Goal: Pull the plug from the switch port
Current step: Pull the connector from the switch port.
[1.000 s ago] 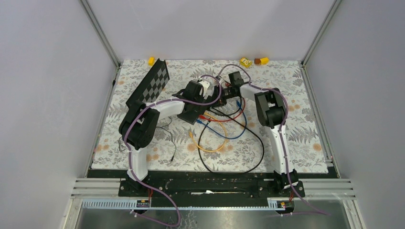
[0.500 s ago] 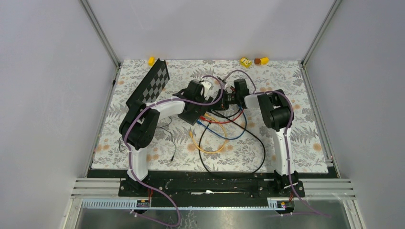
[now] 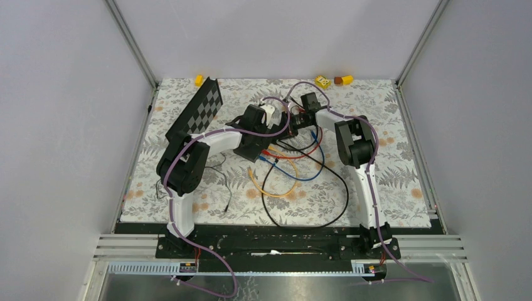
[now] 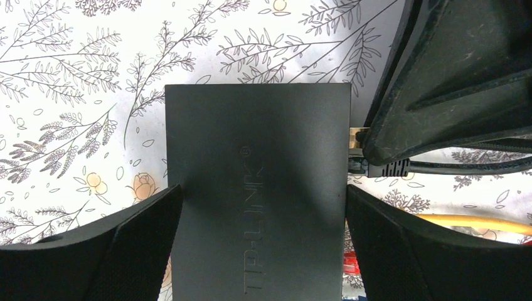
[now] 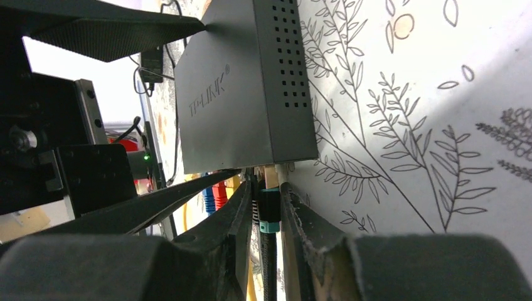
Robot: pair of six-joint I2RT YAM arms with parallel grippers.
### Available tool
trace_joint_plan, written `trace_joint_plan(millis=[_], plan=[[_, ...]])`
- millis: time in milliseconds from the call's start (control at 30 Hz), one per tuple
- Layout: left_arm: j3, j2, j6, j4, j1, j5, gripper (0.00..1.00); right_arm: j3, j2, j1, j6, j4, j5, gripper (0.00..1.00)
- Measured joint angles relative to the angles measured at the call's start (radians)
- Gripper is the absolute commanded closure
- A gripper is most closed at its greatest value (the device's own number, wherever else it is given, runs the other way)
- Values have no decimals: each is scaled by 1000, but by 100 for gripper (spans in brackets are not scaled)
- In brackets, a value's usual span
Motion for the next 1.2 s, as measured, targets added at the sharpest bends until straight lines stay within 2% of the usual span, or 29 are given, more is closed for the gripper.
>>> trace_joint_plan(millis=[67, 133, 267, 500, 700, 933, 1200], plan=[[0, 0, 2, -2, 0, 3, 3, -56, -13, -3, 32, 63, -16, 100], [0, 0, 9, -8, -1, 13, 3, -161, -50, -7, 111, 205, -23, 98], [5, -1, 19, -19, -3, 27, 3, -313, -111, -6, 241, 417, 20, 85], [5, -1, 22, -19, -3, 31, 3, -317, -115, -6, 286, 439, 33, 64], [3, -2, 21, -15, 11, 26, 3, -284, -112, -14, 305, 378, 26, 52], [3, -2, 21, -15, 20, 27, 3, -262, -110, -17, 320, 352, 25, 49], [3, -2, 21, -14, 20, 26, 3, -237, -86, -17, 320, 334, 35, 70]])
